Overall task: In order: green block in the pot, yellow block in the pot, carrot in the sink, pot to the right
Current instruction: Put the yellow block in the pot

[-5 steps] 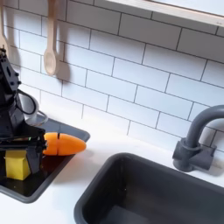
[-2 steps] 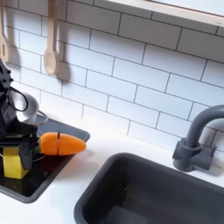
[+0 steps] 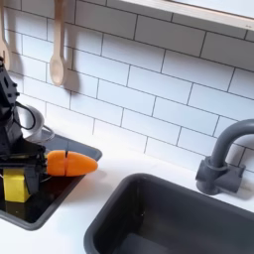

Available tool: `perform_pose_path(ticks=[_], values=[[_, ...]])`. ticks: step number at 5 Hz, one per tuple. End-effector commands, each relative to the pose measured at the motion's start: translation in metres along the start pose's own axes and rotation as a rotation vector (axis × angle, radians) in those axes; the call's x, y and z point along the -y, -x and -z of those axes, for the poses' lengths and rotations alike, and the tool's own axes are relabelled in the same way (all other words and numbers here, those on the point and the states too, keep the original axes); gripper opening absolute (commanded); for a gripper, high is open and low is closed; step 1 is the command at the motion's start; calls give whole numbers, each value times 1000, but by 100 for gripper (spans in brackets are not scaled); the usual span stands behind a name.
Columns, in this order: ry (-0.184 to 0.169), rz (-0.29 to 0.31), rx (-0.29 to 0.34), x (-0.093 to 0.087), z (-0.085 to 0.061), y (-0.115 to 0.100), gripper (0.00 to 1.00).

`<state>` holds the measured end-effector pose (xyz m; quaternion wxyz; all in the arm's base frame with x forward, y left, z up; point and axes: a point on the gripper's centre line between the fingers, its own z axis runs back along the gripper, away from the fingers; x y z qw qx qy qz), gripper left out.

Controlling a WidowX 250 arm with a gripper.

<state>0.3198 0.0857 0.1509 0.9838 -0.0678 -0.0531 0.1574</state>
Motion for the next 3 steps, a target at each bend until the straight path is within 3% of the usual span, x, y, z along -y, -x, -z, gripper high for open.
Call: perform_pose_path(ticks=[1,3], values=[[-16,15,-10,5,8,-1,100],[-26,12,-12,2,9,-1,100]])
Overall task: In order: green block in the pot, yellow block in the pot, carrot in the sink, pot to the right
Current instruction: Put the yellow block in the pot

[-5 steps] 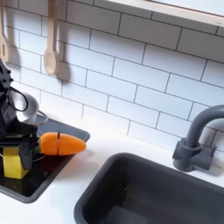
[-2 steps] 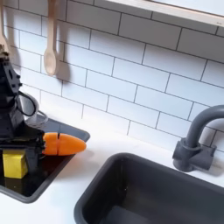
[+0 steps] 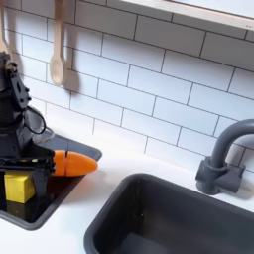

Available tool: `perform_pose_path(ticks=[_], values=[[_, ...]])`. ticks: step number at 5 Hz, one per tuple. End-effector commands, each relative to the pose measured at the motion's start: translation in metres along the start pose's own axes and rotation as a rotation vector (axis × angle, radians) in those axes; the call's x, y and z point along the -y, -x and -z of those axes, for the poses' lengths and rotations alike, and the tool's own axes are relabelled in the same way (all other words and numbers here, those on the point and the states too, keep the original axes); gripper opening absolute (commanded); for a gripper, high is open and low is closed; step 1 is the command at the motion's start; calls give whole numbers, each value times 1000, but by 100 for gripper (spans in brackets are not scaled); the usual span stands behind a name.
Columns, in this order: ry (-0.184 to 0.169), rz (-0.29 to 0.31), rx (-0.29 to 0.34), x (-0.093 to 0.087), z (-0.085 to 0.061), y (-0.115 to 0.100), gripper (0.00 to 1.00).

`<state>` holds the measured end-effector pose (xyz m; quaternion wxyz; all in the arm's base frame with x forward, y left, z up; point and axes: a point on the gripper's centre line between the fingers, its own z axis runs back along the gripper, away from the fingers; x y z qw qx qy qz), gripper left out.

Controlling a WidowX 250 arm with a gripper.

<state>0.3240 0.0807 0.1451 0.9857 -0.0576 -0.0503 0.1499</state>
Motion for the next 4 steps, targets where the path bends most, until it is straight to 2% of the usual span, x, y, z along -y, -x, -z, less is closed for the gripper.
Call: perform_pose_path(ticks=[1,2,3,4], values=[[-8,-8,-13,-5,4,1,100],[-8,-10,-21,-3,4,-1,100],[-7,-8,-8,1,4,0,0],[-4,-13,-17,1,5,1,0]])
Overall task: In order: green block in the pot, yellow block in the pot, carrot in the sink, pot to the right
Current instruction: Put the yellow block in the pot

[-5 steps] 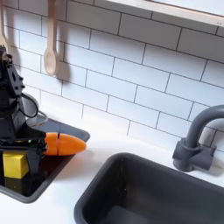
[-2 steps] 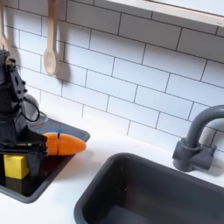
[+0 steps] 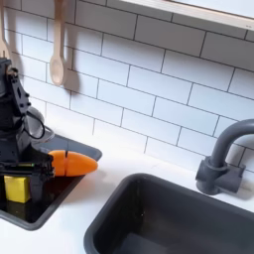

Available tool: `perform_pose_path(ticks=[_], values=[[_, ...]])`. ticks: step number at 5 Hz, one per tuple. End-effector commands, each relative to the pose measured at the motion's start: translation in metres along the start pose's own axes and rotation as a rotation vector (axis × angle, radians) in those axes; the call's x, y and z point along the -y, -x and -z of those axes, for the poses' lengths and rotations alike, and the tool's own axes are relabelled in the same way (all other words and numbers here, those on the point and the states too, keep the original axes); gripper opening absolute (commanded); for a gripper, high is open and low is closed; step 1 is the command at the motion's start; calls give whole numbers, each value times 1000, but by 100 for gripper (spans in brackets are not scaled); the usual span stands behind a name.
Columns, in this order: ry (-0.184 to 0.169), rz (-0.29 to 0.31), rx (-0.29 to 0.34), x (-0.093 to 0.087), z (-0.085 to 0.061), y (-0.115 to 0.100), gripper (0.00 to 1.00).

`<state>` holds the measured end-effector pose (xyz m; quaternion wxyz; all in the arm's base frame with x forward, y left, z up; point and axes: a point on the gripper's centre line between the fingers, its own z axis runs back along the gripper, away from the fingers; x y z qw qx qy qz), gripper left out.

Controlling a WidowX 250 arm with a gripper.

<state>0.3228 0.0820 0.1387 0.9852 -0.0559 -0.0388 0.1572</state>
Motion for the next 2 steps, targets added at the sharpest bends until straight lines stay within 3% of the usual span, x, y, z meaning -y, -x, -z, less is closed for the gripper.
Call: perform_pose_path(ticks=[1,2], values=[[9,-14,7,3,-10,3,0],[6,-5,-13,-1,-15,1,0]])
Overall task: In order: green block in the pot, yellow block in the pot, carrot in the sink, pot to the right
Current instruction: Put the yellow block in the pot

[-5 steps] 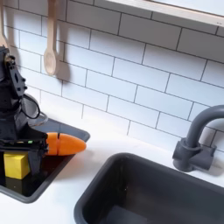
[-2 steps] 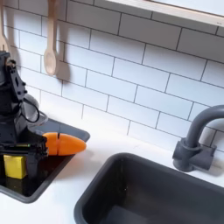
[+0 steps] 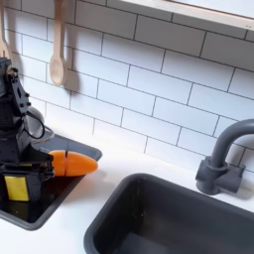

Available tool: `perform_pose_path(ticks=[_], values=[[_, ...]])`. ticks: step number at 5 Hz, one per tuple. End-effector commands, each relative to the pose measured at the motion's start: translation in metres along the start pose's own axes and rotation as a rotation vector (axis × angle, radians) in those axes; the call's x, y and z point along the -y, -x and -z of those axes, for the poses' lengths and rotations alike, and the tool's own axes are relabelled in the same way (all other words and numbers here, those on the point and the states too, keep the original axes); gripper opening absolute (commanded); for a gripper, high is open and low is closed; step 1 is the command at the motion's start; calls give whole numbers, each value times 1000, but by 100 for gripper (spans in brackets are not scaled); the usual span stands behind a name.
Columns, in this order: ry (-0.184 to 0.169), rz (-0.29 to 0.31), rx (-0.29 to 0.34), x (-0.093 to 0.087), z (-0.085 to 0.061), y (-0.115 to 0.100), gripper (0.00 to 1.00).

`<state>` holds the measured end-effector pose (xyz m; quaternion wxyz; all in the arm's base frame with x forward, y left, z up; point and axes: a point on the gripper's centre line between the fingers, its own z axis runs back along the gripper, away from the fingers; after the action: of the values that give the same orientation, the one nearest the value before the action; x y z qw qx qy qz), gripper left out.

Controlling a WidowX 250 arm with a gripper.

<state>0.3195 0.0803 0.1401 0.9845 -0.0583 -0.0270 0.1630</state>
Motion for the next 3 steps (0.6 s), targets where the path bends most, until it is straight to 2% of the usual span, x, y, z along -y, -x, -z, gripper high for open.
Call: perform_pose_path(ticks=[1,2,3], values=[[16,13,34,1,-25,-6,0],[29,16,37,3,-29,-7,0],[33,-13,51,-5,-38,-9,0]])
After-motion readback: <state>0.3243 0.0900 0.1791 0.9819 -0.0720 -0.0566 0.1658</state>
